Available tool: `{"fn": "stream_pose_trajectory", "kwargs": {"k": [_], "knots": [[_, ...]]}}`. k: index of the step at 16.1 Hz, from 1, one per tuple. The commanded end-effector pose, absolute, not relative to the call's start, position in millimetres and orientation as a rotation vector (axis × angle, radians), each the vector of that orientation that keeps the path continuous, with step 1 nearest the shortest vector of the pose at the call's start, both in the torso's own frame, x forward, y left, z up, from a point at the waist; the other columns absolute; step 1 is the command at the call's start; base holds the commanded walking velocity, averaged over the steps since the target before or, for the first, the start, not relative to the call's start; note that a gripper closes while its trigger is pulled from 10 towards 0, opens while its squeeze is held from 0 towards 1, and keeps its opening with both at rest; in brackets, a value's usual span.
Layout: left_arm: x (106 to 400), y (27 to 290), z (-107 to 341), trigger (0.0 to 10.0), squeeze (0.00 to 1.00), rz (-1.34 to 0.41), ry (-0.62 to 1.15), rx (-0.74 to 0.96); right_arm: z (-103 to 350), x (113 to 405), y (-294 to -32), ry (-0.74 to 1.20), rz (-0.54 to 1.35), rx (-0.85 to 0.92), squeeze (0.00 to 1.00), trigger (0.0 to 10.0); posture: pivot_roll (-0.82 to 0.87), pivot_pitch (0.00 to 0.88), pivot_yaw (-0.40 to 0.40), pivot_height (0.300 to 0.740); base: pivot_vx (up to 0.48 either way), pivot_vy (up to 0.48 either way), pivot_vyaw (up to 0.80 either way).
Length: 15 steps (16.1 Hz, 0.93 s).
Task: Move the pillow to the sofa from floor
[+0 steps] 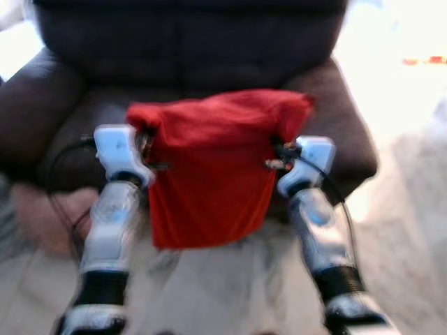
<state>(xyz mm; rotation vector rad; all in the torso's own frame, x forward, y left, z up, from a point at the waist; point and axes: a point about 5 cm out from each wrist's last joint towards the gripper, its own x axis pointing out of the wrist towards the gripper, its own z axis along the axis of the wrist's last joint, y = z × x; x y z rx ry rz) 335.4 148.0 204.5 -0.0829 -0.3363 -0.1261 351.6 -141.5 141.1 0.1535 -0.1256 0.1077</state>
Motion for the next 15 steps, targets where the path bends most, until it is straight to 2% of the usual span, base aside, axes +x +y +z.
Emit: {"fn": "stream_pose_trajectory", "kwargs": {"k": [1,10,15], "knots": [[332,158,217,10.0,0.00,-0.107,-0.399,-0.063,169,356,-140,-0.250,0.108,0.155,0.00,10.0,0.18,0.157,-0.028,0.740,0.307,0.000,0.00],[332,160,220,10.0,0.00,-0.107,-0.406,-0.055,169,357,-139,-0.251,0.107,0.169,0.00,10.0,0.19,0.164,-0.031,0.740,0.312,0.000,0.00],[336,167,243,10.0,0.00,-0.098,-0.460,-0.043,171,357,-138,-0.255,0.113,0.163,0.00,10.0,0.19,0.167,-0.031,0.740,0.312,0.000,0.00]]}}
